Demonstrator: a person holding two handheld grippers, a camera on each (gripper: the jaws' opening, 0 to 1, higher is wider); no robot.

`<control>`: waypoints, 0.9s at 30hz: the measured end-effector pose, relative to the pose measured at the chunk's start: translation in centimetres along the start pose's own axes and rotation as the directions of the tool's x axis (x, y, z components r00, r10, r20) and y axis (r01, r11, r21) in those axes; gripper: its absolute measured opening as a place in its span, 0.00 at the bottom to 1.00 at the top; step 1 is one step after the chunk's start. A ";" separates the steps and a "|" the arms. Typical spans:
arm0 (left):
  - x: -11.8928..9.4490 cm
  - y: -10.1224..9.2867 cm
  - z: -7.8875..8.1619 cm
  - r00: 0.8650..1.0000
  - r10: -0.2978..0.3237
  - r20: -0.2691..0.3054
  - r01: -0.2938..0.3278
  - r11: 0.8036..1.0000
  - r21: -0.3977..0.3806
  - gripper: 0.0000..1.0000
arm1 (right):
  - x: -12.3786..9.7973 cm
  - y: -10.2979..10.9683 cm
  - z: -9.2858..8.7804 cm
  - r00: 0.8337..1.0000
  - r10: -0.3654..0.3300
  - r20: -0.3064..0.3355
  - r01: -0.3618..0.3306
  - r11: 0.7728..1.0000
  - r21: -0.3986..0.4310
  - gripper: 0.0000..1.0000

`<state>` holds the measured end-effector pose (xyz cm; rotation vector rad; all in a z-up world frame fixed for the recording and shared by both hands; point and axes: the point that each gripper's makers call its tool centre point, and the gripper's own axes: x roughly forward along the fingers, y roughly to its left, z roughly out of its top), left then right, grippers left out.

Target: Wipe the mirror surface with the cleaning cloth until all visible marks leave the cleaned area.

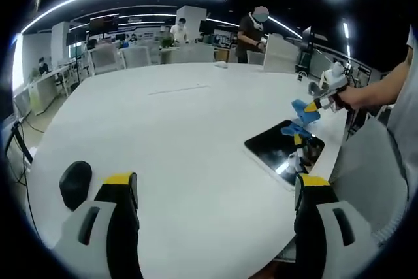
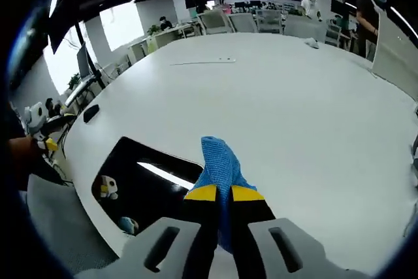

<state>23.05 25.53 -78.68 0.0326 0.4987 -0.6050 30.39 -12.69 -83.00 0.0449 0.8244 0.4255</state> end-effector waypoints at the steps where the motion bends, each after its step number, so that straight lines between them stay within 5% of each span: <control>1: 0.0 -0.1 0.1 1.000 -0.002 0.006 0.002 1.000 0.004 0.99 | 0.0 0.2 0.2 1.000 0.002 0.000 -0.002 1.000 -0.020 0.00; 8: -0.1 -0.6 -0.2 1.000 -0.013 0.012 0.013 1.000 0.000 0.99 | 1.8 2.7 0.5 0.999 0.035 -0.036 -0.038 0.996 -0.076 0.00; 18: -1.4 -0.4 -0.5 1.000 0.005 0.011 -0.005 1.000 -0.009 0.99 | 5.2 2.6 -2.2 0.991 -0.002 -0.136 -0.009 0.997 -0.078 0.00; 27: -1.6 -0.1 -0.8 1.000 0.017 0.012 -0.017 1.000 -0.017 0.99 | 5.5 3.1 -2.3 0.989 -0.037 -0.145 0.025 0.996 -0.086 0.00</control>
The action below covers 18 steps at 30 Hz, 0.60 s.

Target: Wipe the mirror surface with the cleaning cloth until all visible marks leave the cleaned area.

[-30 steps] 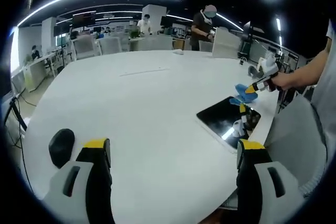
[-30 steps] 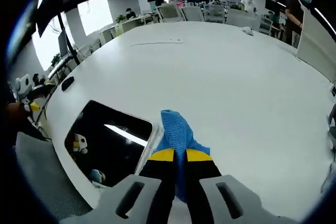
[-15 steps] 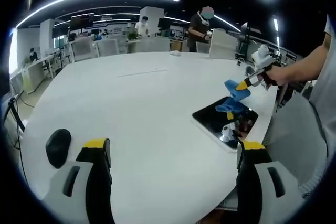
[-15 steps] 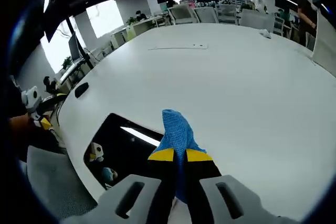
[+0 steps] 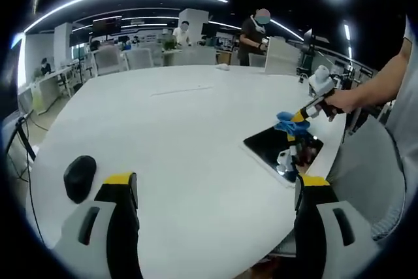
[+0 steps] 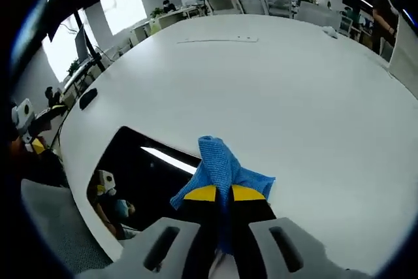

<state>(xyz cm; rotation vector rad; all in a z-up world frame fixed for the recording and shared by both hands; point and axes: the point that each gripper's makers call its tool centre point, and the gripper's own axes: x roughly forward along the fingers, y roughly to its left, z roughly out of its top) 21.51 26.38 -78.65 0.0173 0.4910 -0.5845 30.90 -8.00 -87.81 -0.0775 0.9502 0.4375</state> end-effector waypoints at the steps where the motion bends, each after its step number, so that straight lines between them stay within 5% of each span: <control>1: 0.1 -0.1 -0.1 1.000 -0.001 -0.002 0.001 1.000 0.000 0.99 | 0.0 0.1 0.0 1.000 0.001 -0.005 -0.001 1.000 0.006 0.00; 18: 0.5 -0.6 0.0 1.000 -0.010 -0.009 0.010 1.000 0.003 0.99 | 1.9 4.4 1.3 0.998 0.039 -0.052 -0.039 0.999 -0.003 0.00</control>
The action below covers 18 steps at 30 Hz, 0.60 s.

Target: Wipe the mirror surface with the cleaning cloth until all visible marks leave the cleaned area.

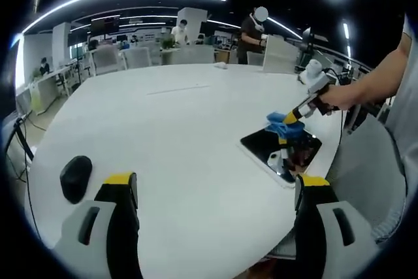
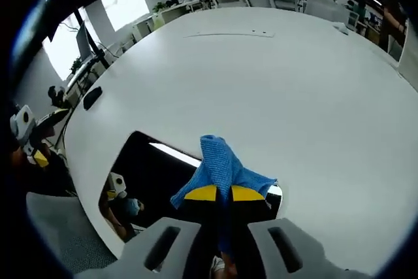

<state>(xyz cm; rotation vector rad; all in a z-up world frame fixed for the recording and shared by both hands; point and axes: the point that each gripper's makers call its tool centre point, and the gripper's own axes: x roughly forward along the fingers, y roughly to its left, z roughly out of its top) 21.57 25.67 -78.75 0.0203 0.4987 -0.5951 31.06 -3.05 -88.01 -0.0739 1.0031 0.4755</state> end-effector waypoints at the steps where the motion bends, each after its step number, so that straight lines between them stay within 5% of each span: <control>1: 0.0 -0.1 -0.1 1.000 -0.002 -0.001 0.002 1.000 0.000 0.99 | 0.1 0.3 0.1 1.000 0.003 -0.001 -0.003 1.000 0.000 0.00; 18: 1.0 0.4 -0.8 0.999 -0.030 -0.015 0.030 1.000 0.007 0.99 | 2.7 6.6 2.2 0.998 0.061 -0.009 -0.061 0.997 -0.043 0.00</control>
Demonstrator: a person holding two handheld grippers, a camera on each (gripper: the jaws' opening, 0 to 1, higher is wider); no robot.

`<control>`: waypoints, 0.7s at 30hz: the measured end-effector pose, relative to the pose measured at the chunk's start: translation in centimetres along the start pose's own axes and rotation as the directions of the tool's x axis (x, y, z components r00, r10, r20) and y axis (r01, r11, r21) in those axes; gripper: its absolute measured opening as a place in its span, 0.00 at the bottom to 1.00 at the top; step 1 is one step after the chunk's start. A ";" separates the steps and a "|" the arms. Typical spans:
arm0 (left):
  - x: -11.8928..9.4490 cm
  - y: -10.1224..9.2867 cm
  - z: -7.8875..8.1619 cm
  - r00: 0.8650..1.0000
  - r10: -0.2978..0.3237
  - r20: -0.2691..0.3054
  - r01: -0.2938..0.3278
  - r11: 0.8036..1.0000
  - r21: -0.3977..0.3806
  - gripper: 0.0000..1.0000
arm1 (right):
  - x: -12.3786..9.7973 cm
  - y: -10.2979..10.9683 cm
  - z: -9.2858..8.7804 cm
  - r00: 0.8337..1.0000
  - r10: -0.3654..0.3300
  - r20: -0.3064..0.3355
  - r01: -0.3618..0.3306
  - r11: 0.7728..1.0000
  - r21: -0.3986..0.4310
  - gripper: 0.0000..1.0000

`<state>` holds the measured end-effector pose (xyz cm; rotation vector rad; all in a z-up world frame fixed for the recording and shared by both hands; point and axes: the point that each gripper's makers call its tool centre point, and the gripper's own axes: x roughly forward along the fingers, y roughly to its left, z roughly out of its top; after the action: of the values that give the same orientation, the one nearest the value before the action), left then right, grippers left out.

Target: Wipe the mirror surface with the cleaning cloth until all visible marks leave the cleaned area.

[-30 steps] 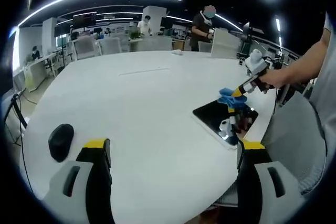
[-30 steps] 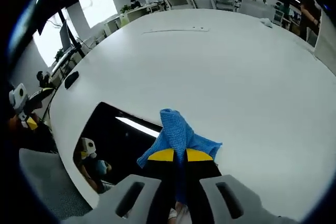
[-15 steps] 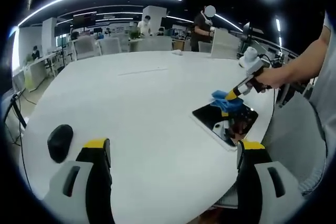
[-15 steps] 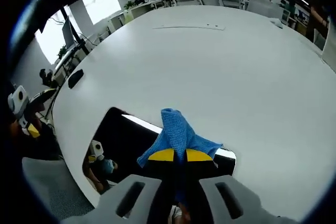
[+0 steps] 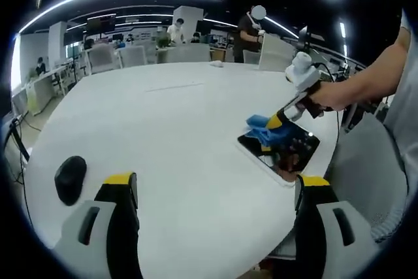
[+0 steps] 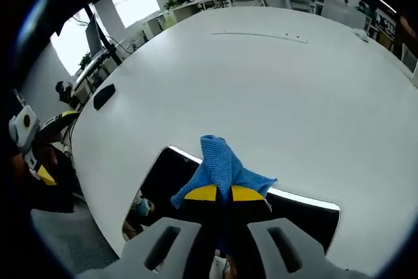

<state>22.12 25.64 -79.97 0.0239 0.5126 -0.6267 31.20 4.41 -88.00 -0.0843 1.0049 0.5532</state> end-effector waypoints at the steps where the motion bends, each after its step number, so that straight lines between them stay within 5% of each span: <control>1: 0.0 -0.1 -0.1 1.000 -0.004 -0.005 0.004 1.000 0.001 0.99 | 0.2 0.2 0.2 1.000 0.002 -0.001 -0.002 1.000 -0.004 0.00; 21: 0.2 -0.2 1.5 1.000 -0.023 -0.005 0.024 0.999 0.032 0.99 | 2.5 5.1 2.2 0.998 0.059 -0.002 -0.060 0.997 -0.050 0.00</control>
<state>22.79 25.10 -78.73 0.0495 0.5074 -0.6580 31.50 10.53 -87.88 -0.0995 0.9964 0.6331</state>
